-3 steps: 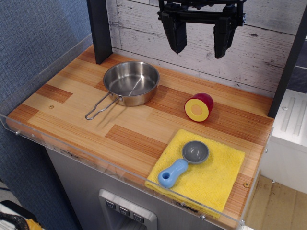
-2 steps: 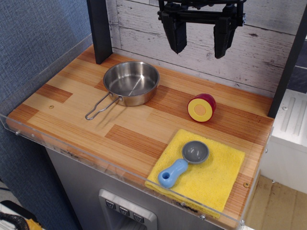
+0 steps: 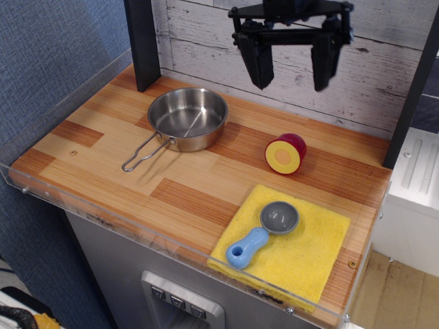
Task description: Place red/yellow object into pot. red/yellow object is in pot
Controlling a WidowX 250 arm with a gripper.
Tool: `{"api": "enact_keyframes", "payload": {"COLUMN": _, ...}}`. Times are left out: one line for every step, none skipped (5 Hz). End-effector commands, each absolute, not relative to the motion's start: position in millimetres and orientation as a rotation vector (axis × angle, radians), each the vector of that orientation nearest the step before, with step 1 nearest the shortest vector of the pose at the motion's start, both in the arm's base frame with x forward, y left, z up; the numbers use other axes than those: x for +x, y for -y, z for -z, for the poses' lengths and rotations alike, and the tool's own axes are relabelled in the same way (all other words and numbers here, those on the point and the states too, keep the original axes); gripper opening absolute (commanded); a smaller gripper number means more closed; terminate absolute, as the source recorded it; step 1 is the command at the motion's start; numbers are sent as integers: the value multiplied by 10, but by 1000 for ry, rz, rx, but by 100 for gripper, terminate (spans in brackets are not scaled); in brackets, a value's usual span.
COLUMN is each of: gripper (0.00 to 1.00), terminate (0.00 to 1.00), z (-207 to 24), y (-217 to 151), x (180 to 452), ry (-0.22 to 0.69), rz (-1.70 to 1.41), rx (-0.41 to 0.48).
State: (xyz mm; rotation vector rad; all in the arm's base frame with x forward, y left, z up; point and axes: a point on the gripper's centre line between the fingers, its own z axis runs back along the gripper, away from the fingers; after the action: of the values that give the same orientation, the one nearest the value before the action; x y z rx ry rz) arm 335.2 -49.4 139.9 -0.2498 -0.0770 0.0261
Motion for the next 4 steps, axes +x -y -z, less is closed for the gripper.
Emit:
{"api": "enact_keyframes", "payload": {"gripper": 100, "terminate": 0, "z": -1472, "y": 339, "x": 3831, "ry": 161, "rz": 6, "rx": -350}}
{"api": "enact_keyframes", "payload": {"gripper": 100, "terminate": 0, "z": -1385, "y": 318, "x": 4004, "ry": 178, "rz": -14, "rx": -305}}
{"api": "enact_keyframes", "payload": {"gripper": 100, "terminate": 0, "z": -1206, "y": 411, "x": 4042, "ry": 134, "rz": 6, "rx": -218}}
{"api": "enact_keyframes", "payload": {"gripper": 100, "terminate": 0, "z": -1184, "y": 462, "x": 3917, "ry": 116, "rz": 10, "rx": -157}}
